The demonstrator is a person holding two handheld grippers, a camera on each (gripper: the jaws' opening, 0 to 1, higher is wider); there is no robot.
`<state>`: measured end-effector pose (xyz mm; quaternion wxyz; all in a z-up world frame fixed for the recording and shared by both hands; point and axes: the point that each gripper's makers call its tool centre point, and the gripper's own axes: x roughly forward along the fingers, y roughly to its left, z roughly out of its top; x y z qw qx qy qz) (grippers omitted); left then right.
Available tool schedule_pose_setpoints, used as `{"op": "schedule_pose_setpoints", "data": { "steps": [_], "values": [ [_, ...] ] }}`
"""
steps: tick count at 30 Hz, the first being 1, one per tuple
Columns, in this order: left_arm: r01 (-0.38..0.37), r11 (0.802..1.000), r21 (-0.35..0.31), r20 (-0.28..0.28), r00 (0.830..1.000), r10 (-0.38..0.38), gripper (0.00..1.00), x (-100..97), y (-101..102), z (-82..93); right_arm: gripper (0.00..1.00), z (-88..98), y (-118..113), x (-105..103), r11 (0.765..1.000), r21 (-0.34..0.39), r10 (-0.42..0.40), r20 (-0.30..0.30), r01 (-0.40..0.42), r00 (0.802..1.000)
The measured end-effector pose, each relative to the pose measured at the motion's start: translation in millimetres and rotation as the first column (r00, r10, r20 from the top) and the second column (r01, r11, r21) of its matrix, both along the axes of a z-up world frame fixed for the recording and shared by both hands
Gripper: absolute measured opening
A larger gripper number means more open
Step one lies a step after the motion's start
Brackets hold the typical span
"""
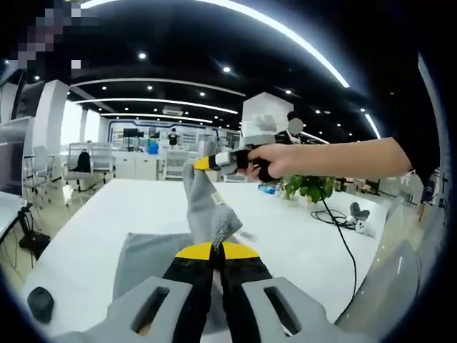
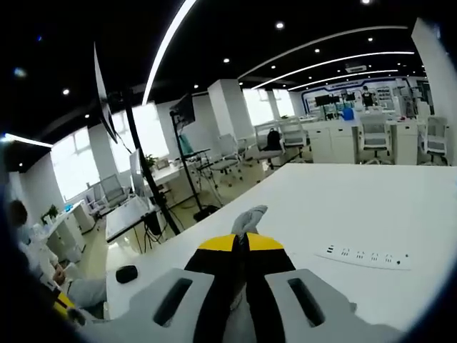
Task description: Fold the towel on the table until its edges align and the towel forms a compact rectangular stack.
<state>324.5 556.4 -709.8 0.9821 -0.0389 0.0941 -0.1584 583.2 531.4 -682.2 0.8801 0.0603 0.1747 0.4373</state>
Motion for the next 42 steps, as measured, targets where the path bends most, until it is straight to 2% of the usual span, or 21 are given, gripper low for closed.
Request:
{"op": "schedule_pose_setpoints", "data": {
  "steps": [3, 12, 19, 23, 28, 30, 36, 42],
  "values": [
    [-0.021, 1.000, -0.020, -0.013, 1.000, 0.020, 0.03, -2.8, 9, -7.4, 0.02, -4.9, 8, -5, 1.000, -0.006, 0.006, -0.003, -0.006, 1.000],
    [-0.087, 0.994, -0.069, -0.051, 0.995, 0.084, 0.03, -5.6, 35, -35.1, 0.02, -47.1, 42, 7, 0.999, -0.046, 0.001, -0.045, -0.003, 0.999],
    [-0.114, 0.989, -0.097, -0.090, 0.990, 0.105, 0.03, -4.4, 51, -59.5, 0.02, -73.1, 64, 6, 0.995, -0.102, 0.007, -0.053, -0.012, 0.999],
    [-0.129, 0.984, -0.124, -0.118, 0.986, 0.114, 0.03, -5.4, 57, -75.9, 0.02, -94.7, 80, 10, 0.989, -0.147, 0.011, -0.046, -0.017, 0.999],
    [-0.159, 0.975, -0.152, -0.154, 0.979, 0.135, 0.03, -3.8, 76, -109.0, 0.02, -117.8, 99, 8, 0.982, -0.187, 0.011, -0.043, -0.019, 0.999],
    [-0.177, 0.970, -0.165, -0.164, 0.975, 0.150, 0.03, -2.8, 83, -114.6, 0.02, -126.7, 104, 11, 0.980, -0.198, 0.000, -0.050, -0.010, 0.999],
    [-0.225, 0.953, -0.203, -0.199, 0.962, 0.184, 0.03, 0.8, 102, -133.4, 0.02, -136.2, 116, 12, 0.978, -0.208, -0.011, -0.038, 0.003, 0.999],
    [-0.257, 0.941, -0.219, -0.241, 0.949, 0.203, 0.03, -0.2, 105, -143.6, 0.02, -150.6, 127, 12, 0.975, -0.220, -0.030, -0.041, 0.020, 0.999]
  ]
}}
